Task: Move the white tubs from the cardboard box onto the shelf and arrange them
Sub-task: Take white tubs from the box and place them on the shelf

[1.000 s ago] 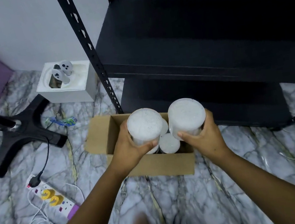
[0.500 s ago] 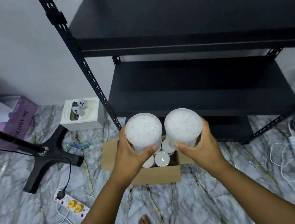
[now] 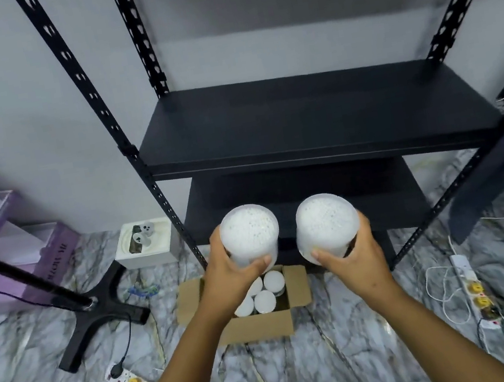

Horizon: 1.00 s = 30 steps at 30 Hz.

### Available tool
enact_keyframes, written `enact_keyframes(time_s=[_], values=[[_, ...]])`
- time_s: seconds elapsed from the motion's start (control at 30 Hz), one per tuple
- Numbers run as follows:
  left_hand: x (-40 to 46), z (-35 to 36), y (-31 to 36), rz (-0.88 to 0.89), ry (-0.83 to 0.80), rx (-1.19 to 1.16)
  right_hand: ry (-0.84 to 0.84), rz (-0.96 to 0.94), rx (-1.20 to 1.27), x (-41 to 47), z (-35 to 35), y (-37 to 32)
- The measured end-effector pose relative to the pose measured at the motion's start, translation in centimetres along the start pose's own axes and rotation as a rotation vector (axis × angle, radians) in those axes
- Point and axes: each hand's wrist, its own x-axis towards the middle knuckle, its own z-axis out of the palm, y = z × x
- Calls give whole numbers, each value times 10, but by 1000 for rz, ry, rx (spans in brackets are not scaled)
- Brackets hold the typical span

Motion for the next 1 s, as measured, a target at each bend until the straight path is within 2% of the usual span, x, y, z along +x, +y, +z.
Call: enact_keyframes(time_s=[0.27, 0.63, 1.0], values=[[36, 24, 39, -34, -79, -82, 83, 43, 19, 30, -31, -26], [151, 63, 80, 84, -211, -70, 233, 47, 15, 123, -57, -44], [229, 145, 117, 119, -288, -33, 274, 25, -14, 207, -124, -30]])
